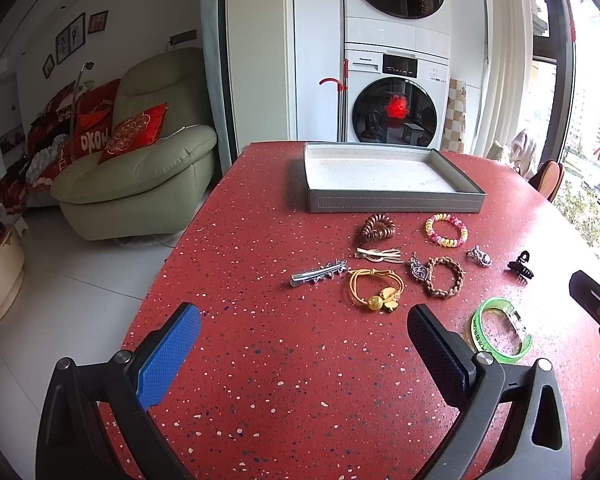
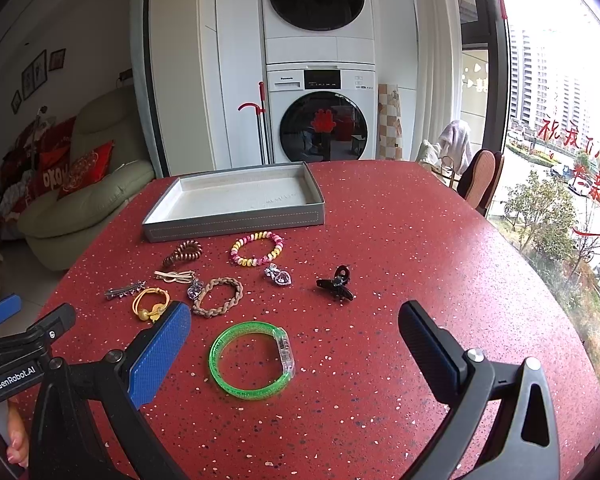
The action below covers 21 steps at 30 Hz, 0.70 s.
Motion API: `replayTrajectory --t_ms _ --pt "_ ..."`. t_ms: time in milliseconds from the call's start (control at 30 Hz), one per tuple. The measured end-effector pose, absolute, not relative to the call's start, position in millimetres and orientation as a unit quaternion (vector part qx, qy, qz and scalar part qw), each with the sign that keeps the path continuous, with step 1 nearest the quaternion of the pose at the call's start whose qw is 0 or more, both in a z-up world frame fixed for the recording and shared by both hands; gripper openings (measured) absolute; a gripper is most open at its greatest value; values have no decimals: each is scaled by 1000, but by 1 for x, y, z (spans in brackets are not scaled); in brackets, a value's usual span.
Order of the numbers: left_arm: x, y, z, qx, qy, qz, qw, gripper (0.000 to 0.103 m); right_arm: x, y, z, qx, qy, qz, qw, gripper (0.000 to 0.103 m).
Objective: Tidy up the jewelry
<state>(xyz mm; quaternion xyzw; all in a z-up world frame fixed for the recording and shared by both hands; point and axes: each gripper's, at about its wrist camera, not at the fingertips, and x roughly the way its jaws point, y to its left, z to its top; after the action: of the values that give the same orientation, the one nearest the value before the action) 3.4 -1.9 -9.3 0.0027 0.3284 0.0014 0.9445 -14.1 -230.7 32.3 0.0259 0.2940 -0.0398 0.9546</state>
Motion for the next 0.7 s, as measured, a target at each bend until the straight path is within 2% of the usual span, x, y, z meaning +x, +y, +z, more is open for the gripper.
replayTrajectory --t_ms 700 --pt "17 -3 -20 0 365 -8 931 103 -12 -236 23 27 309 -42 950 103"
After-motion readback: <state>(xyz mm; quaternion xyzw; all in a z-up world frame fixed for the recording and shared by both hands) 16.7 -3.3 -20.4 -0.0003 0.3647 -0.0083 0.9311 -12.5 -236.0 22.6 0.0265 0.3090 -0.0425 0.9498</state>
